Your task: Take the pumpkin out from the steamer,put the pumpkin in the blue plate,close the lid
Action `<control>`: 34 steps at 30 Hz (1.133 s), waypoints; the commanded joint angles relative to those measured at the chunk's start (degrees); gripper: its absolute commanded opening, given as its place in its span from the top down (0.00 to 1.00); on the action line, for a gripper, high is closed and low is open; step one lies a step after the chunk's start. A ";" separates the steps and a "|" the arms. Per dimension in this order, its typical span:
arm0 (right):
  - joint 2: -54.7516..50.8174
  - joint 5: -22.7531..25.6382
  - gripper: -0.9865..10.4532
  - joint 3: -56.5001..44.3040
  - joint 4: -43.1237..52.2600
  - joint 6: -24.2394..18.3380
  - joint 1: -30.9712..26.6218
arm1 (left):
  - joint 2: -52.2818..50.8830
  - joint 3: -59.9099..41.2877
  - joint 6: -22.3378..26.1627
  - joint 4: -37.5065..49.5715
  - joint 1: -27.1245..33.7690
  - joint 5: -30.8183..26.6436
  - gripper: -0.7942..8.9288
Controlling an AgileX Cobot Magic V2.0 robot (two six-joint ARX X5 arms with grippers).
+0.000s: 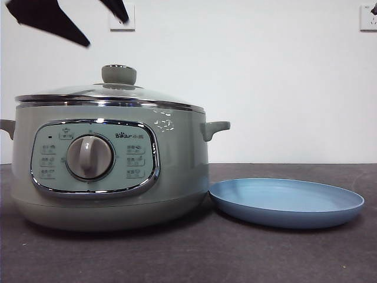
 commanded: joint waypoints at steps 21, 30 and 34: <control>0.02 0.13 0.58 0.13 0.15 -0.46 -0.07 | 8.94 0.28 4.98 2.05 -3.54 -6.27 0.90; 0.02 0.15 0.58 0.13 -0.13 -0.48 -0.07 | 8.79 0.33 4.92 2.99 -3.50 -6.14 0.93; 0.02 0.13 0.58 0.13 -0.46 -0.44 -0.09 | 7.56 0.33 4.90 3.87 -3.50 -6.25 0.93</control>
